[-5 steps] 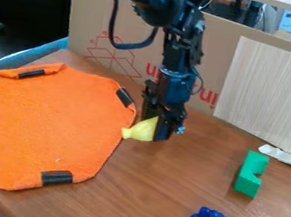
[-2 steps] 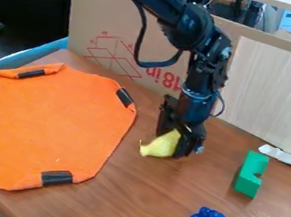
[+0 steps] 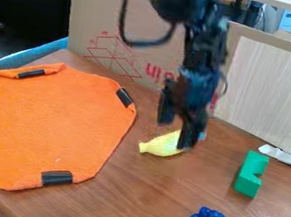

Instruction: Move the yellow stuff from the cloth to the top of the table

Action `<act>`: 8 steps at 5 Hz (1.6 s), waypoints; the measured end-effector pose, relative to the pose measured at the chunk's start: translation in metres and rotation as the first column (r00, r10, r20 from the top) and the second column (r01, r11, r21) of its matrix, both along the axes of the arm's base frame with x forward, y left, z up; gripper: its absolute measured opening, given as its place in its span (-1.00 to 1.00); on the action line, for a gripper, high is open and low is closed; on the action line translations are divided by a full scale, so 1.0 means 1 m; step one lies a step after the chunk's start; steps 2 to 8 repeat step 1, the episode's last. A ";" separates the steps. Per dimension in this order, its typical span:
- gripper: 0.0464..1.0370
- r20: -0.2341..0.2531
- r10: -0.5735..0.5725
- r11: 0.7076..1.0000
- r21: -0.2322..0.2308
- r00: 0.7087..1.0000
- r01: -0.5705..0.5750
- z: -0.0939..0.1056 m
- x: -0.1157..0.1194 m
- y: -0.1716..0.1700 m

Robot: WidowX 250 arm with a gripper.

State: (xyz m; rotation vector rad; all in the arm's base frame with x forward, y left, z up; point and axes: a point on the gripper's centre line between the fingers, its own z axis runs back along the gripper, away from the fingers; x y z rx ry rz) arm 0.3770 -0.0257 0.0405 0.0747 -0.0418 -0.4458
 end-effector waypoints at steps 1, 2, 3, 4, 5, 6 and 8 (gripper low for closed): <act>0.93 0.104 0.004 0.999 -0.038 0.995 0.000 0.056 -0.025 0.032; 0.93 0.104 0.004 0.999 -0.038 0.995 0.000 0.056 -0.025 0.032; 0.93 0.104 0.004 0.999 -0.038 0.995 0.000 0.056 -0.025 0.032; 0.93 0.104 0.004 0.999 -0.038 0.995 0.000 0.056 -0.025 0.032; 0.93 0.104 0.004 0.999 -0.038 0.995 0.000 0.056 -0.025 0.032; 0.93 0.104 0.004 0.999 -0.038 0.995 0.000 0.056 -0.025 0.032; 0.93 0.104 0.004 0.999 -0.038 0.995 0.000 0.056 -0.025 0.032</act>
